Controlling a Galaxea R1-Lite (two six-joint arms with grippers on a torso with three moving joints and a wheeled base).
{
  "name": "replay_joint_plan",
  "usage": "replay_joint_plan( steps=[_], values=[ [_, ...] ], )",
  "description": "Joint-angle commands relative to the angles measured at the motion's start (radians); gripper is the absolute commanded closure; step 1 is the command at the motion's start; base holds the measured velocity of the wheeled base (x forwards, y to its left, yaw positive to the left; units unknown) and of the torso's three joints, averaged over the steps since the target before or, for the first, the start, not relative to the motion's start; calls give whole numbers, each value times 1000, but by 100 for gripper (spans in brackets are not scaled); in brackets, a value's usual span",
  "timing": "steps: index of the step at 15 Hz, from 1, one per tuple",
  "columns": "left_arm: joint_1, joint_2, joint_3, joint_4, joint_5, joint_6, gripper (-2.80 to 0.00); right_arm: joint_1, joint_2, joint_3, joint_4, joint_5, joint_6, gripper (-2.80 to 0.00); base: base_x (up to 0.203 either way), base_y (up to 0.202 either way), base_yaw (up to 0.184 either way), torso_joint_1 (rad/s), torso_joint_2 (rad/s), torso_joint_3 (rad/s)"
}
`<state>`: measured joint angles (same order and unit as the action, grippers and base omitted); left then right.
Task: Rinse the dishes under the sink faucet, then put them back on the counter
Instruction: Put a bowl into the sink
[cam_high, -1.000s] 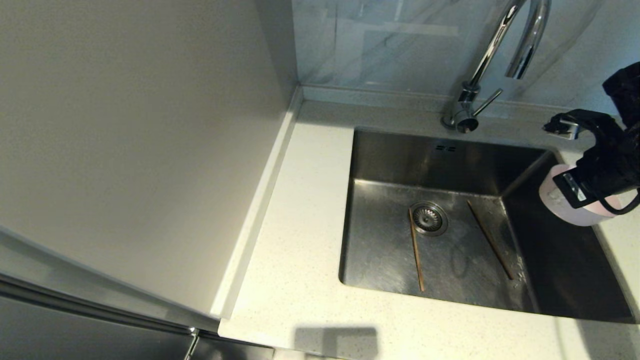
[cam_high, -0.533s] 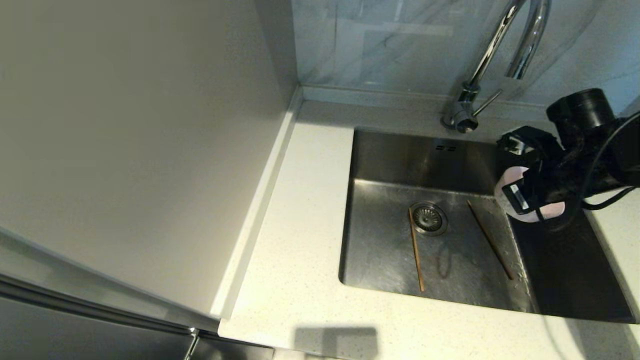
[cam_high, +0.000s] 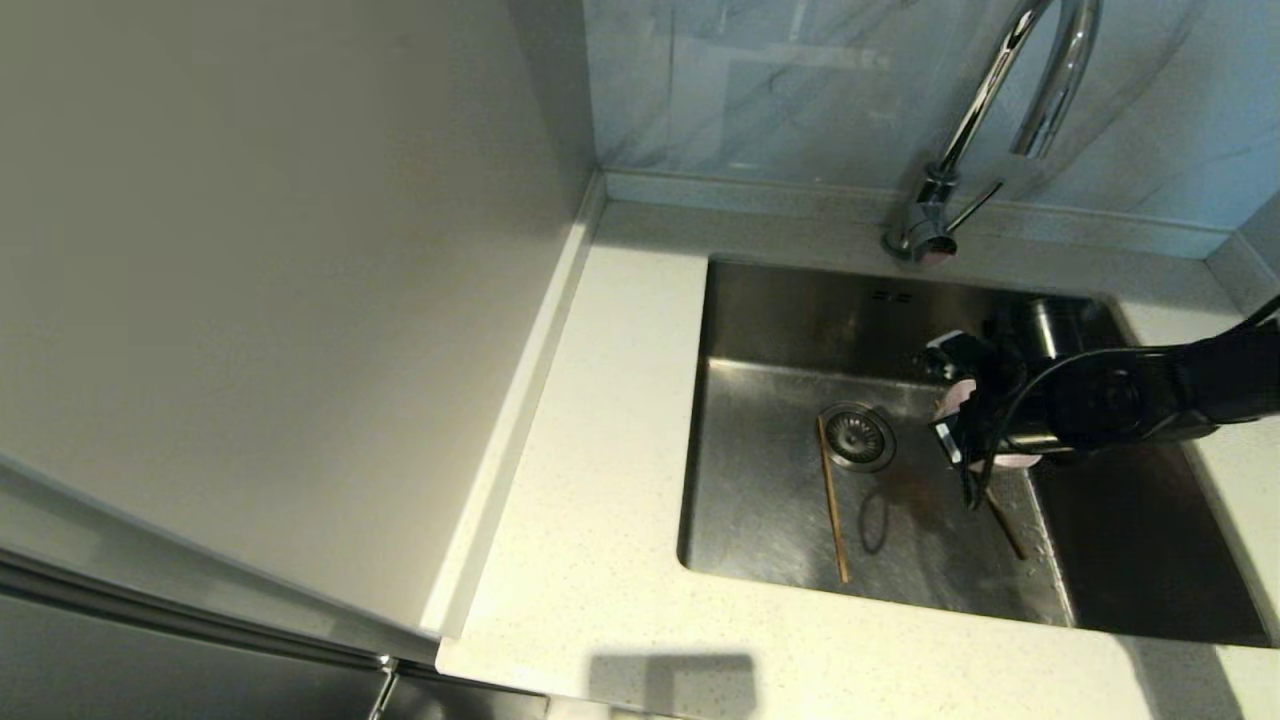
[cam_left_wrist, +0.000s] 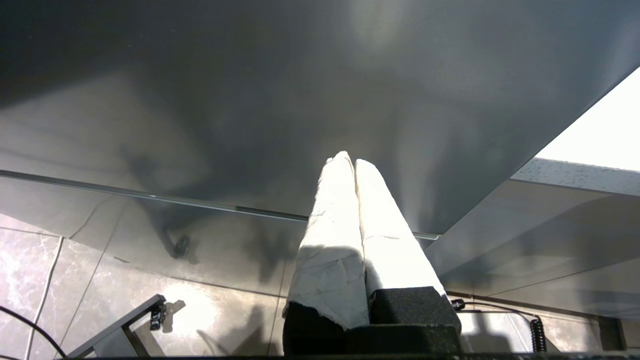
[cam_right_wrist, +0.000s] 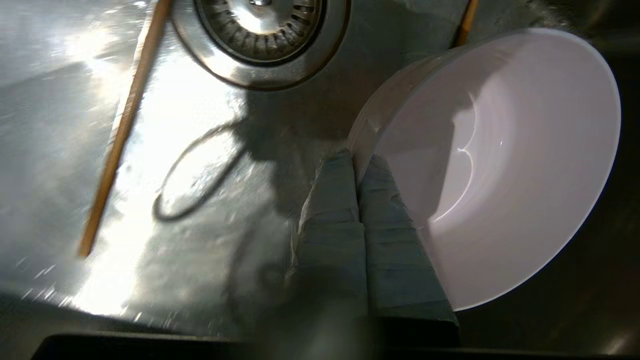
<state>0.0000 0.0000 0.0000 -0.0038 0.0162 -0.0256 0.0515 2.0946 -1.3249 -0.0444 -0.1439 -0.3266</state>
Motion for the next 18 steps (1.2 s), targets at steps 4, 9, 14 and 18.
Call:
replay_joint_plan(
  steps=[4, 9, 14, 18],
  values=[
    [0, -3, 0, -1, 1, 0, 0, -5, 167, -37, -98, -43, -5, 0, 0, 0, 0, 0, 0, 0],
    [0, -3, 0, -1, 1, 0, 0, -5, 218, -67, -109, -87, -4, 0, 0, 0, 0, 0, 0, 0],
    [0, -3, 0, -1, 1, 0, 0, -7, 170, -76, -131, -98, -6, -280, 0, 0, 0, 0, 0, 0],
    [0, -3, 0, -1, 1, 0, 0, -23, -73, 20, -128, -97, -9, -280, 0, 0, 0, 0, 0, 0]
  ],
)
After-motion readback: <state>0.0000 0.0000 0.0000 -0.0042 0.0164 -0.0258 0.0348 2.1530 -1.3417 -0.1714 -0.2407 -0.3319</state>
